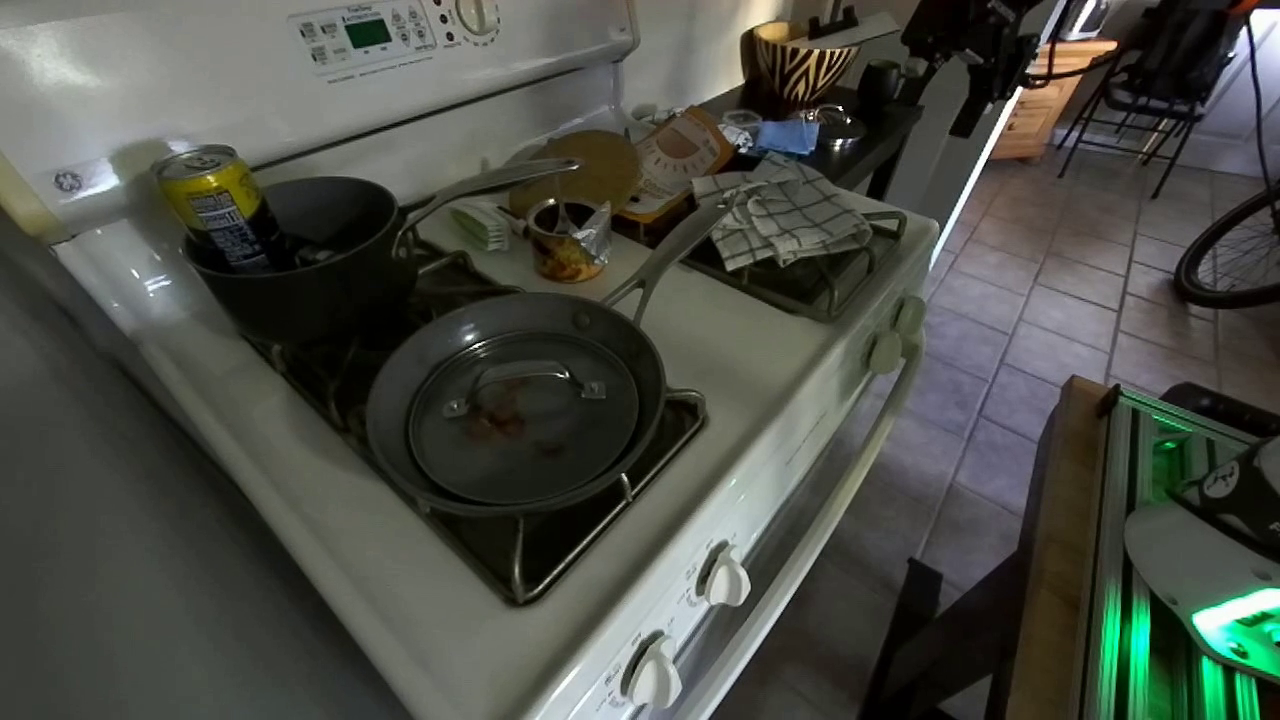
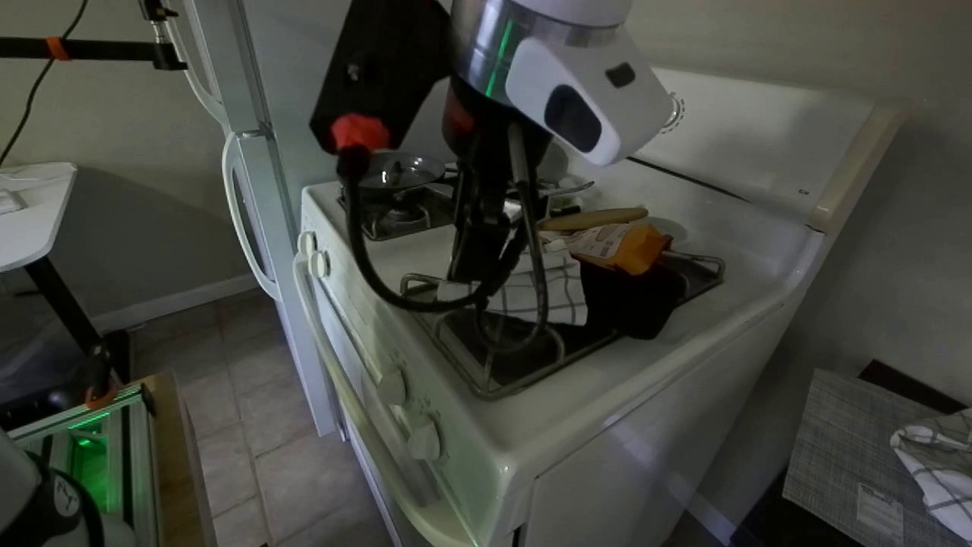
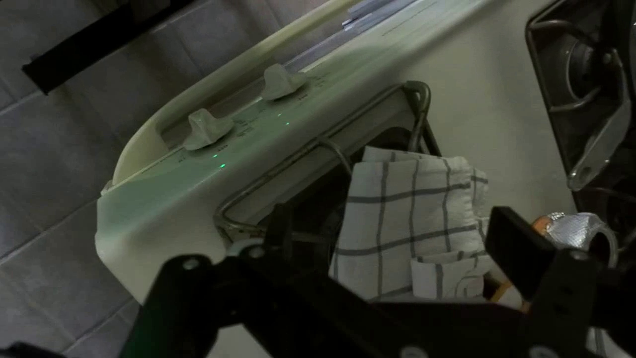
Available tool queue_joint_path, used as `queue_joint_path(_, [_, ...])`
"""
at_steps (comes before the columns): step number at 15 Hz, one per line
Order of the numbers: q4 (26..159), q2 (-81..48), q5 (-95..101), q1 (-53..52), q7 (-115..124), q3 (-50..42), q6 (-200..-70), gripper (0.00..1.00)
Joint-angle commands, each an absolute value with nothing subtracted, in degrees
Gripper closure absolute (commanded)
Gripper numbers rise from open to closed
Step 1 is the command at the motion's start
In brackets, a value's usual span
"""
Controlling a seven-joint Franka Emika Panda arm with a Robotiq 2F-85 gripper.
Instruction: Fold the towel, then put the towel on the pan
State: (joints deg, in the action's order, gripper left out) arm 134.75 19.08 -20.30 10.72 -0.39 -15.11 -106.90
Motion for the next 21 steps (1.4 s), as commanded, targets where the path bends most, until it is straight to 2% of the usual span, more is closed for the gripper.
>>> queue_joint_path(1, [136.6, 16.76, -21.12, 11.19, -5.4, -15.63, -111.68, 0.0])
queue_joint_path(6, [136.63, 11.94, -22.68, 9.96, -9.73, -14.97, -120.62, 0.09])
queue_joint_path(8, [136.24, 10.13, -24.25, 9.18, -10.78, -14.51, -122.94, 0.17])
queue_joint_path(11, [136.05, 8.49, -26.51, 8.22, -12.19, -13.7, -124.26, 0.19])
queue_joint_path(14, [135.91, 7.05, -27.84, 7.93, -12.93, -13.14, -125.29, 0.29])
queue_joint_path(17, [135.78, 6.03, -28.06, 8.16, -13.33, -12.81, -125.81, 0.29])
queue_joint_path(20, [135.7, 5.15, -28.12, 8.47, -13.78, -12.88, -125.9, 0.24])
queue_joint_path(21, [135.62, 4.8, -28.26, 8.5, -13.88, -12.82, -126.13, 0.27])
